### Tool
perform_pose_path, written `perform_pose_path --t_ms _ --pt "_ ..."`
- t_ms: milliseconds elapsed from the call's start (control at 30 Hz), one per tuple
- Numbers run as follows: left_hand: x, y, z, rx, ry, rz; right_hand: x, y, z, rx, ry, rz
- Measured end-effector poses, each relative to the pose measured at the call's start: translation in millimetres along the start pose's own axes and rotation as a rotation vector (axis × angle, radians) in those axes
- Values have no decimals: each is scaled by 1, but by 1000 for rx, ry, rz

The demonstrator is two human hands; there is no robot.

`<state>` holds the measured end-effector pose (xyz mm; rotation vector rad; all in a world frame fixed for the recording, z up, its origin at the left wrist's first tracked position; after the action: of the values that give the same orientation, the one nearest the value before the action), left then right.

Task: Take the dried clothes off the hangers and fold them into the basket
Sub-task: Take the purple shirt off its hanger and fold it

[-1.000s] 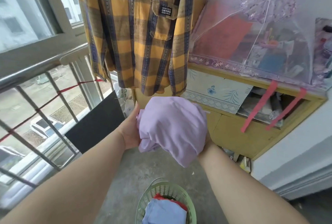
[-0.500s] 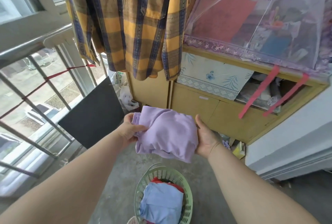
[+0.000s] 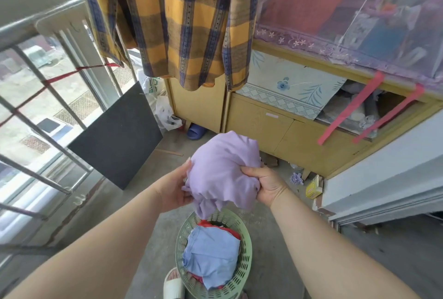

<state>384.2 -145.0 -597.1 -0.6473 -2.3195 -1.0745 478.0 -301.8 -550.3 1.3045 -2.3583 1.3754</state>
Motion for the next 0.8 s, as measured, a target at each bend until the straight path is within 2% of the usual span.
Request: perform_pose_path --t_ms 167,233,333,400,567,633,733,800 --pt "-3 -8 1 -91 11 146 0 0 2 11 14 -34" --pt "-4 -8 7 -210 141 153 -1 -1 4 24 29 -31" --pt "-3 18 22 -300 388 -90 -4 -4 4 93 45 -28" --pt "-2 32 27 -244 416 -229 -7 -6 5 146 71 -33" --pt "-4 29 31 -122 392 -223 -10 -19 -1 215 101 -10" --pt "-4 28 39 -264 459 -165 -10 -26 -10 282 82 2" --pt "2 36 49 -649 658 -47 -11 -33 -23 393 69 13" --pt "3 34 54 -748 737 54 -12 -34 -32 447 83 28"
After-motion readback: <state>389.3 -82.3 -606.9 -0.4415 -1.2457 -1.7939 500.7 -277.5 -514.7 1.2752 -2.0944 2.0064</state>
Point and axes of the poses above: each hand's wrist, its own x-axis away from the middle knuckle, its own z-axis out of the back of the hand, y = z × x, the point moved 10 cm from there along -x, towards the middle knuckle, and after that the axes turned 7 degrees about -y, right-handed, at the moved point
